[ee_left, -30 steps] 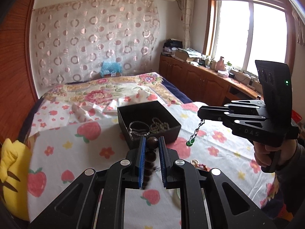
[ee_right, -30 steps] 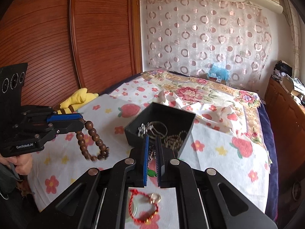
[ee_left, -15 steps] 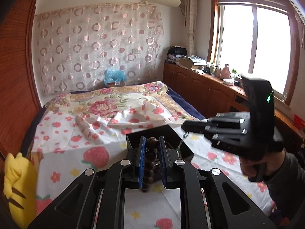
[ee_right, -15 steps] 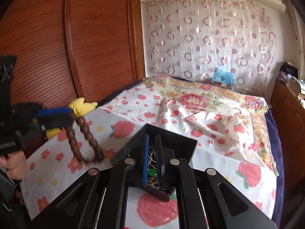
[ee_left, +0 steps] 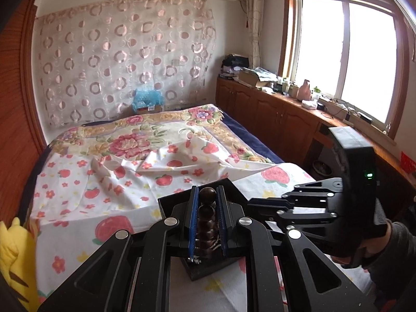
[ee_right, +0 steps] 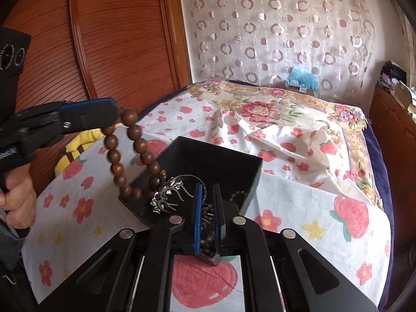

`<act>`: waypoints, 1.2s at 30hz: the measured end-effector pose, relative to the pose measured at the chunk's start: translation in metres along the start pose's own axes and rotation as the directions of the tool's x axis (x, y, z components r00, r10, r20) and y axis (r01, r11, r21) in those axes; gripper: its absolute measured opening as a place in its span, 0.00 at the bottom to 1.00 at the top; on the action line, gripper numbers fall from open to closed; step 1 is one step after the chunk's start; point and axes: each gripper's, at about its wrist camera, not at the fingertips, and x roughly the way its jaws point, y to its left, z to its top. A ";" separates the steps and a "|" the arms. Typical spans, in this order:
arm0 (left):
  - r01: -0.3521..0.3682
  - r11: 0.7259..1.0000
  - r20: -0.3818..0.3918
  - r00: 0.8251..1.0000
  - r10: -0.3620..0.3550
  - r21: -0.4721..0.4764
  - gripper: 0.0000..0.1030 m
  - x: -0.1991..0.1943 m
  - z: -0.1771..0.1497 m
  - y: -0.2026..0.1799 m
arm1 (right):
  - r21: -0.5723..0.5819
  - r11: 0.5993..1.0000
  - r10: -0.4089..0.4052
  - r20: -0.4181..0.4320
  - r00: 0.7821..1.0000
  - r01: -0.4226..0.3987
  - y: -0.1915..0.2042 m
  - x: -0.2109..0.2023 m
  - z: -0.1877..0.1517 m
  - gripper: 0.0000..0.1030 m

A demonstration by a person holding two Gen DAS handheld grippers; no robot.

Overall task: Organize jewelry
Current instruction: 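Carry the bracelet and pendant over the black box and open both tools, then grasp the red cord with gold ring with the right tool while the left tool moves to the jade bangle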

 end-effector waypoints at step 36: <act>-0.023 1.000 -0.120 0.993 0.025 0.018 0.34 -0.005 -0.057 -0.022 | 0.060 0.996 -0.061 -0.095 0.994 0.067 0.006 -0.045 -0.095 0.24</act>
